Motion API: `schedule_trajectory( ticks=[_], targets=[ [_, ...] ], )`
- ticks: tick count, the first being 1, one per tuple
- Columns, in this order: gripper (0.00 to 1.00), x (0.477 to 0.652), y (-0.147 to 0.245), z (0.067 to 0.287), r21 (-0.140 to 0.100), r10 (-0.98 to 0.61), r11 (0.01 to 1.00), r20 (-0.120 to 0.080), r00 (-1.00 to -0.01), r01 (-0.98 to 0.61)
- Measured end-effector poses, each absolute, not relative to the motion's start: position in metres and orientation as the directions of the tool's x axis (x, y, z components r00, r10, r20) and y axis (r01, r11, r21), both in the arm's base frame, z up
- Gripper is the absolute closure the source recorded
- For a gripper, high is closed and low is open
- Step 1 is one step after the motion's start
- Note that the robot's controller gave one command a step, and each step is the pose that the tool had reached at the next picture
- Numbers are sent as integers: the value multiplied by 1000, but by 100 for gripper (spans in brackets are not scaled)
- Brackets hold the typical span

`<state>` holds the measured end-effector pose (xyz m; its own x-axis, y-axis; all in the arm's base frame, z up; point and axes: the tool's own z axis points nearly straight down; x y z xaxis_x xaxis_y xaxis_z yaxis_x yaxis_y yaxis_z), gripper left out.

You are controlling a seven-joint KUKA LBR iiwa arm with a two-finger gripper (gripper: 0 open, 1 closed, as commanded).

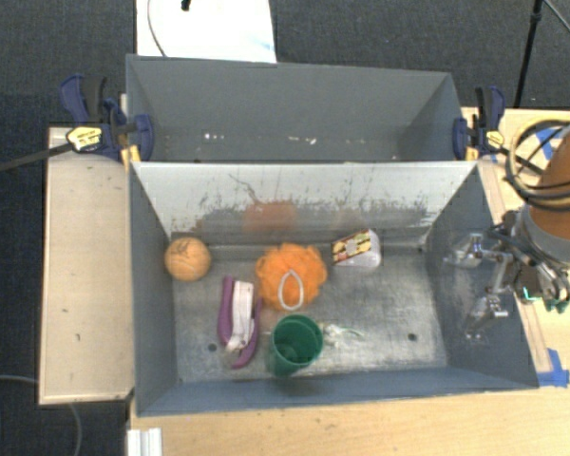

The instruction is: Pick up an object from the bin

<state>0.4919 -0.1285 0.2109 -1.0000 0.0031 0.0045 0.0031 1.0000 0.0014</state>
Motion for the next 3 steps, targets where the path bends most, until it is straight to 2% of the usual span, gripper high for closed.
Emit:
schedule_trajectory(
  ticks=[1,2,3],
  targets=[
    [0,494,-128,214,0,-1,1000,-3,-1000,-1],
    [0,503,-112,215,-3,-56,998,-3,-998,-56],
    [0,521,-73,215,-1,-119,993,-6,-993,-119]
  ],
)
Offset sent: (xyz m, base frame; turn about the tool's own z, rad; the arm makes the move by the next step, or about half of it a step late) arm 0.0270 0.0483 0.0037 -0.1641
